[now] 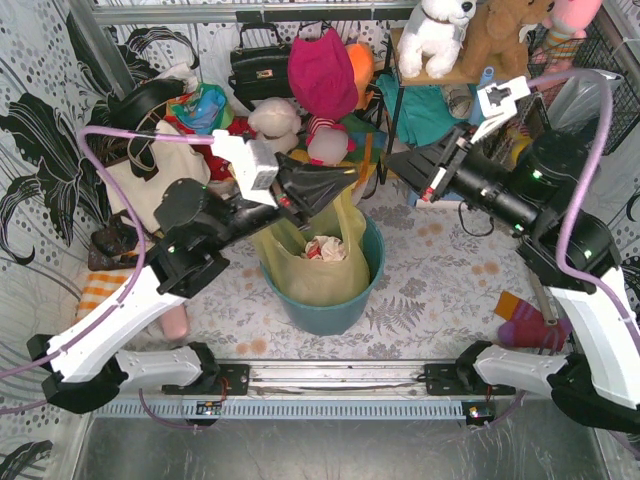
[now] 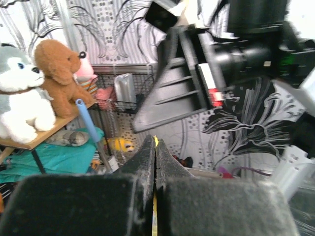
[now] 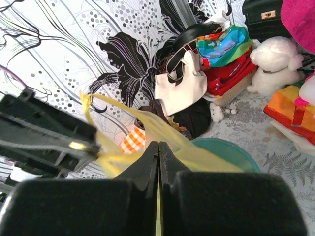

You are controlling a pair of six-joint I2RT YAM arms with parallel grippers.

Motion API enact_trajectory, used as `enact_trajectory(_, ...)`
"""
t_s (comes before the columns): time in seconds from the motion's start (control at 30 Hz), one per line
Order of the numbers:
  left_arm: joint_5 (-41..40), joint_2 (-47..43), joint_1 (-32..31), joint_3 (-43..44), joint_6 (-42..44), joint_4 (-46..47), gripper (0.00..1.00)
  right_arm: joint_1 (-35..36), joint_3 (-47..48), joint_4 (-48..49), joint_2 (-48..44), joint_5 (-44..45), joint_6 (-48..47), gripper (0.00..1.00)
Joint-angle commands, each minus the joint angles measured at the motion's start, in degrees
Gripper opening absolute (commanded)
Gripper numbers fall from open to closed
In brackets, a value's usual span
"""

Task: Tie the trash bag

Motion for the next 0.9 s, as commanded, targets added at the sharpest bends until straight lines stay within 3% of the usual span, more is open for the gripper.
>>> enact_trajectory(0.0,6.9,-3.5,0.1,-2.6,-3.5,-3.1,0.01,-0.1,3.9,4.6,3.3,-2.6,-3.5,0.0)
enact_trajectory(0.23,11.8,-9.6,0.2,-12.6,-5.9,0.3,0.02,-0.1,8.6,9.7,11.5,-17.4,-6.0,0.01)
enact_trajectory(0.4,13.5,-13.8,0.2,-17.7,-6.3,2.3,0.02,0.9,13.4,11.6,17.6,-27.9,-7.6,0.14)
enact_trajectory(0.7,13.5,-17.7,0.2,-21.5,-7.1,2.7,0.02,9.3,27.1,3.5,27.9,-24.6,-12.8,0.47)
enact_trajectory(0.87,12.3,-19.6,0.2,-23.2,-7.2,2.4,0.03,13.1,34.6,-1.4,34.0,-21.2,-12.4,0.49)
